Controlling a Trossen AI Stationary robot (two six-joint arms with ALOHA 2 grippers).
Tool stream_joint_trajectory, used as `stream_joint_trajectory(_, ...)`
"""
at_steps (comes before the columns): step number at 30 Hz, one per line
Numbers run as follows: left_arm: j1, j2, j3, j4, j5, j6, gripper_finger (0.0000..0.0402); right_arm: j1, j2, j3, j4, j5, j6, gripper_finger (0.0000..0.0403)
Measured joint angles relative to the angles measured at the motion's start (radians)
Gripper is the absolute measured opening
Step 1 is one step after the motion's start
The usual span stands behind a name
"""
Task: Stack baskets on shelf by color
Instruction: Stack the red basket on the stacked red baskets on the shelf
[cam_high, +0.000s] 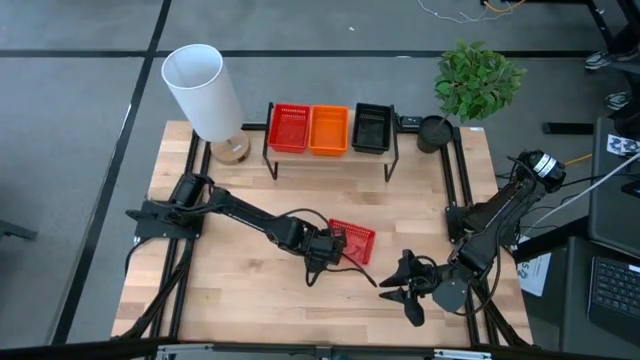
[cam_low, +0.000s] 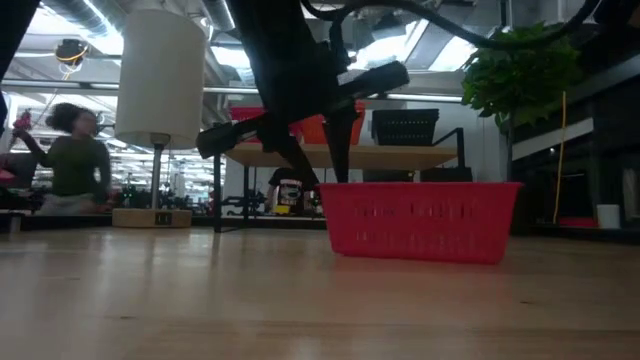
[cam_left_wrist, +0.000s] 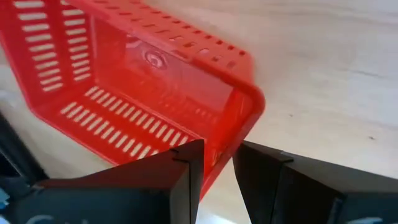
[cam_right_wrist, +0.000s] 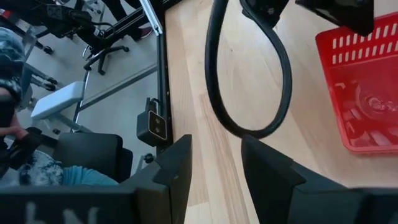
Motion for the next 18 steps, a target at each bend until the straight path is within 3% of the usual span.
stream_joint_trajectory(7,0.002,0.013,0.001,0.006,0.175,-0.086,0.0078,0.0,0.0,0.0,0.0,-0.001,0.0,0.0138)
stream_joint_trajectory(13,-0.009,0.06,0.0,-0.032,0.188,-0.246,0.0044,0.0,0.0,0.0,-0.002,-0.004,0.0,0.0138)
stream_joint_trajectory(15,-0.017,0.062,0.0,-0.056,0.186,-0.338,0.0015,0.0,0.0,0.0,-0.003,-0.004,0.001,0.0138)
stream_joint_trajectory(18,-0.032,0.051,0.0,-0.092,0.19,-0.502,0.0003,0.0,0.0,0.0,-0.006,-0.004,0.0,0.0138)
